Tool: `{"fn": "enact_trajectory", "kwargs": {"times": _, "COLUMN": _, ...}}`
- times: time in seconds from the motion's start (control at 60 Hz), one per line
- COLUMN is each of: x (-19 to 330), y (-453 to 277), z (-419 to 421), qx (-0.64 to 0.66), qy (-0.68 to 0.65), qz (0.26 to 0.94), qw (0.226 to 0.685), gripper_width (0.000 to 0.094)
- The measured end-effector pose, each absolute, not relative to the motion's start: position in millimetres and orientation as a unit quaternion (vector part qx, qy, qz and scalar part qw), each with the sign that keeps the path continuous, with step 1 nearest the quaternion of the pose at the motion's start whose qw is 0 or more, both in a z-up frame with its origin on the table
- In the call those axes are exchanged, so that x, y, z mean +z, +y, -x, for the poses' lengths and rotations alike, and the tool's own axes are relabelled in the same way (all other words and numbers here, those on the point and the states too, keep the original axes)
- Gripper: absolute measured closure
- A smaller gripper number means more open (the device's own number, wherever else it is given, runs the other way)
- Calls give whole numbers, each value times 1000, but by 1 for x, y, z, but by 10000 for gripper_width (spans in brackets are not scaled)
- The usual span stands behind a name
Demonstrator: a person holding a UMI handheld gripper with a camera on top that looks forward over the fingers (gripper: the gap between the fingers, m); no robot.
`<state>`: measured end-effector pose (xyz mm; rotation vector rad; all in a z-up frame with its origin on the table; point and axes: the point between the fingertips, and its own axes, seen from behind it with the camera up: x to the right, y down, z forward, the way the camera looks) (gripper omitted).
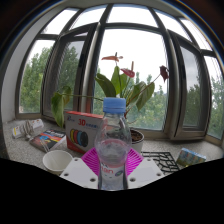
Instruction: Pour water
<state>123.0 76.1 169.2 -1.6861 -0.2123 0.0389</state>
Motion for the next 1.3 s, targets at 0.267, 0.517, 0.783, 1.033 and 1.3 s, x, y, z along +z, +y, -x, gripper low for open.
{"fn": "enact_trajectory", "kwargs": {"times": 0.267, "x": 94, "y": 71, "z": -125, "qx": 39, "qy": -66, "qz": 781, "qw": 620, "gripper_width": 651}}
{"fn": "enact_trajectory", "kwargs": {"times": 0.517, "x": 81, "y": 61, "z": -133, "qx": 17, "qy": -60, "qz": 801, "qw": 596, "gripper_width": 101}}
{"fn": "enact_trajectory", "kwargs": {"times": 0.783, "x": 121, "y": -22, "z": -134, "qx": -27, "qy": -20, "qz": 815, "qw": 579, "gripper_width": 84}}
{"fn": "enact_trajectory", "kwargs": {"times": 1.033, "x": 159, "y": -148, "z": -105, "qx": -60, "qy": 17, "qz": 812, "qw": 581, "gripper_width": 84}}
{"fn": "enact_trajectory", "kwargs": {"times": 1.3, "x": 165, "y": -247, "z": -78, "qx": -86, "qy": 46, "qz": 812, "qw": 575, "gripper_width": 83}}
